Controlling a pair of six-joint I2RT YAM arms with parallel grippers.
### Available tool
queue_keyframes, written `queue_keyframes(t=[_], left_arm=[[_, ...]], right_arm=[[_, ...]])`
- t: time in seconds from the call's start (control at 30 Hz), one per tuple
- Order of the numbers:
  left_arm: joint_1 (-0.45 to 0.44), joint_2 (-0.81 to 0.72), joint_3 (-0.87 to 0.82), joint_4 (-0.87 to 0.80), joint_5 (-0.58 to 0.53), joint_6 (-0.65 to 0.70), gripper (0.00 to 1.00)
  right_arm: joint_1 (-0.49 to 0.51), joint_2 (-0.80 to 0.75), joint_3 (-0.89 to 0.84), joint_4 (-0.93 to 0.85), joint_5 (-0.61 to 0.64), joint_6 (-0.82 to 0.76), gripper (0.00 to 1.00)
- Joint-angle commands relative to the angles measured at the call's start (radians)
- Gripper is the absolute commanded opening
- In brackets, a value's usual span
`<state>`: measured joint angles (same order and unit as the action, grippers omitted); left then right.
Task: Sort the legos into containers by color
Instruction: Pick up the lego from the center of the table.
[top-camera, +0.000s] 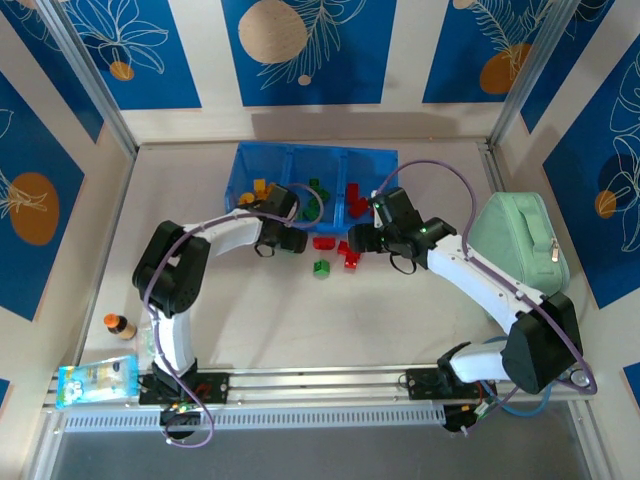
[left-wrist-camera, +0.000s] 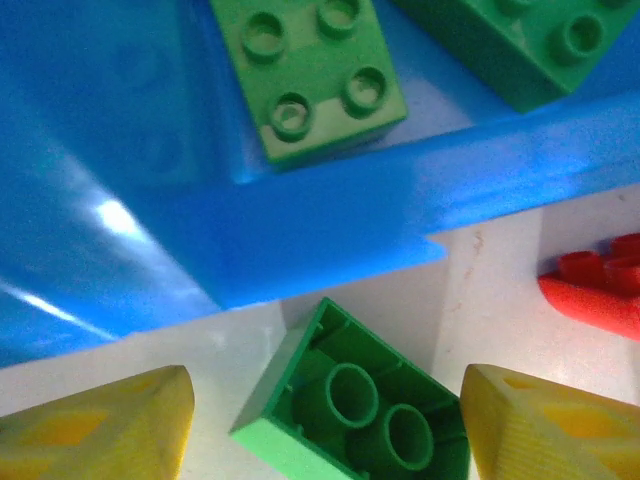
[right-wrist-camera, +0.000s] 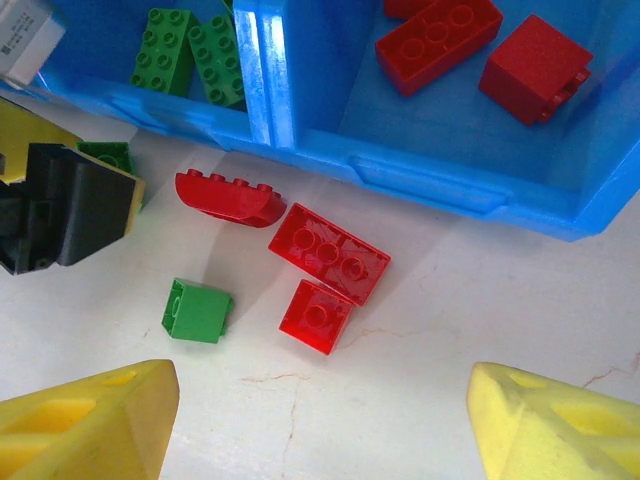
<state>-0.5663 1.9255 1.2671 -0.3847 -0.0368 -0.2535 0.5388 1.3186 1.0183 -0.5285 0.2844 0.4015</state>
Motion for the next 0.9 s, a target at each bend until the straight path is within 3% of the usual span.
queue_keyframes(t=[0.0, 0.27, 0.43, 0.87], left_arm=[[-0.029, 0.019, 0.007, -0.015, 0.008, 0.016, 0.7], [-0.046, 0.019, -0.011, -0.01, -0.003, -0.004, 0.57], [-0.052, 0.011, -0.031, -0.006, -0.013, -0.009, 0.42], [-0.067, -0.166, -0.076, -0.022, -0.007, -0.034, 0.4]], right_arm=[[-0.005, -0.012, -0.007, 0.02, -0.024, 0.017, 0.76], [-0.005, -0.008, -0.012, 0.025, -0.022, 0.021, 0.76], [-0.006, -0.012, -0.027, 0.03, -0.023, 0.028, 0.76], [-0.006, -0.034, -0.046, 0.037, -0.017, 0.034, 0.76]])
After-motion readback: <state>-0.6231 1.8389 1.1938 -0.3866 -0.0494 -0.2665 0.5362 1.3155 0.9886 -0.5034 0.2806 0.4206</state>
